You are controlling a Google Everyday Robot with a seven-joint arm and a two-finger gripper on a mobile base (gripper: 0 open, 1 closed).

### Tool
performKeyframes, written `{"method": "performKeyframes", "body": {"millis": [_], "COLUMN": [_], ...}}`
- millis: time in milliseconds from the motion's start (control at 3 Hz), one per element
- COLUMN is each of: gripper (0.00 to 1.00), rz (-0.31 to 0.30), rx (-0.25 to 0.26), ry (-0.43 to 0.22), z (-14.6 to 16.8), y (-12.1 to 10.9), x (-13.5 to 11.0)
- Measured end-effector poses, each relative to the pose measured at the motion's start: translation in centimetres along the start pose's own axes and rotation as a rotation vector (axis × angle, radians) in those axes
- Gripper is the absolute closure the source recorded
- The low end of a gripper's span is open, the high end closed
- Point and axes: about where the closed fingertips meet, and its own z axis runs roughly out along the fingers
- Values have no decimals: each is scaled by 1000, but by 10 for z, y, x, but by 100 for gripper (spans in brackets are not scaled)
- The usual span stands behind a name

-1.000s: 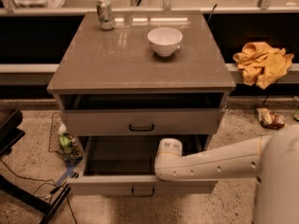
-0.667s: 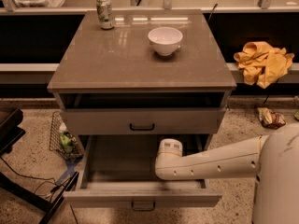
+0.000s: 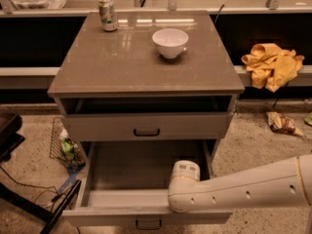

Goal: Open middle drawer

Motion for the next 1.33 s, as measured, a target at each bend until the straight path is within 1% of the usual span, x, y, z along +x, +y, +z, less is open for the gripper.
{"method": "performKeyframes", "body": {"millis": [333,667,1333], "gripper": [100,100,100], "rz": [3,40,40], "rx": [-7,-92,-92], "ry": [0,-3,-3], "z": [-2,-15,-23], "y": [4,55,52], "x": [1,11,10]}}
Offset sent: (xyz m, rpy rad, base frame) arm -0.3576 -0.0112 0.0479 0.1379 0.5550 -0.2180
